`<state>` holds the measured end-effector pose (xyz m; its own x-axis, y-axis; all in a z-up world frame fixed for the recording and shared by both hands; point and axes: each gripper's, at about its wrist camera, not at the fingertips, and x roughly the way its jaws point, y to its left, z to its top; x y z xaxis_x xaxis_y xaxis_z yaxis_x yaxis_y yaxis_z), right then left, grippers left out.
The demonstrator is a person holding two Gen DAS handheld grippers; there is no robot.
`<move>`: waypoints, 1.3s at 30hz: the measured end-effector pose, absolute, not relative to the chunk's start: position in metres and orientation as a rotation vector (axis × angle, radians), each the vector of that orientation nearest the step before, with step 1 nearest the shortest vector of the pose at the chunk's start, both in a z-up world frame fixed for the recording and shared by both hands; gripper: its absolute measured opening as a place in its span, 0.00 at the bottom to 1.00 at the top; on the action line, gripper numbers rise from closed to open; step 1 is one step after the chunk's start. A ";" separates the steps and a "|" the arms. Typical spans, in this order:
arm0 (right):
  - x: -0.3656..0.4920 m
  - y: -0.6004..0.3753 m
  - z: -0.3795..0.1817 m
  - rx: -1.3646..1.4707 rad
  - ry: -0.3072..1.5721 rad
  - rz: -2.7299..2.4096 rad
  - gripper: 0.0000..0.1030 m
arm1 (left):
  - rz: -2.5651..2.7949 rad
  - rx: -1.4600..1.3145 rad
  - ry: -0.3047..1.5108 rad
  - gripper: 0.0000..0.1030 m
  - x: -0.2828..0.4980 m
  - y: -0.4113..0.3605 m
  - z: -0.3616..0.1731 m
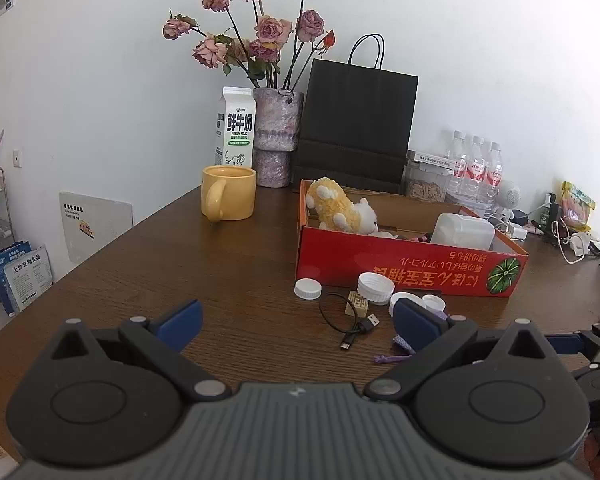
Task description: Organize objects
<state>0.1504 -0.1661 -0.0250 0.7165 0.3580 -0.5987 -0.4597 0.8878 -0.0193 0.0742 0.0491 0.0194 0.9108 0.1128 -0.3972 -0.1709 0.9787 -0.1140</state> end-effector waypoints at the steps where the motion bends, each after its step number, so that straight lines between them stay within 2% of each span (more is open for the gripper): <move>1: 0.156 -0.165 -0.027 -0.171 0.640 0.462 1.00 | 0.148 -0.147 0.401 1.00 0.073 0.050 0.019; 8: 0.186 -0.170 -0.043 -0.140 0.737 0.483 1.00 | 0.164 -0.154 0.404 1.00 0.070 0.057 0.017; 12: 0.184 -0.175 -0.044 -0.108 0.715 0.493 0.99 | 0.165 -0.157 0.409 1.00 0.070 0.058 0.016; 19: 0.176 -0.182 -0.041 -0.063 0.675 0.526 0.75 | 0.154 -0.150 0.421 1.00 0.072 0.053 0.012; 21: 0.175 -0.182 -0.041 -0.067 0.670 0.528 0.72 | 0.152 -0.149 0.425 1.00 0.073 0.051 0.010; 25: 0.169 -0.183 -0.039 -0.070 0.638 0.534 0.50 | 0.146 -0.145 0.430 1.00 0.073 0.048 0.007; 27: 0.165 -0.186 -0.035 -0.049 0.621 0.542 0.43 | 0.143 -0.142 0.433 1.00 0.074 0.047 0.006; 29: 0.161 -0.191 -0.031 -0.008 0.599 0.562 0.21 | 0.145 -0.142 0.435 1.00 0.074 0.047 0.005; 31: 0.158 -0.196 -0.026 0.030 0.576 0.574 0.18 | 0.147 -0.142 0.438 1.00 0.075 0.047 0.004; 32: 0.156 -0.198 -0.024 0.039 0.566 0.579 0.13 | 0.146 -0.141 0.439 1.00 0.075 0.047 0.004; 34: 0.156 -0.199 -0.022 0.045 0.561 0.583 0.09 | 0.145 -0.139 0.442 1.00 0.075 0.046 0.003; 36: 0.156 -0.199 -0.021 0.040 0.559 0.579 0.13 | 0.140 -0.137 0.442 1.00 0.075 0.045 0.003; 37: 0.158 -0.199 -0.022 0.025 0.561 0.568 0.31 | 0.139 -0.136 0.443 1.00 0.076 0.044 0.002; 38: 0.161 -0.197 -0.022 -0.001 0.571 0.559 0.74 | 0.139 -0.135 0.445 1.00 0.076 0.044 0.002; 39: 0.164 -0.194 -0.023 -0.033 0.576 0.551 0.95 | 0.137 -0.133 0.446 1.00 0.076 0.042 0.001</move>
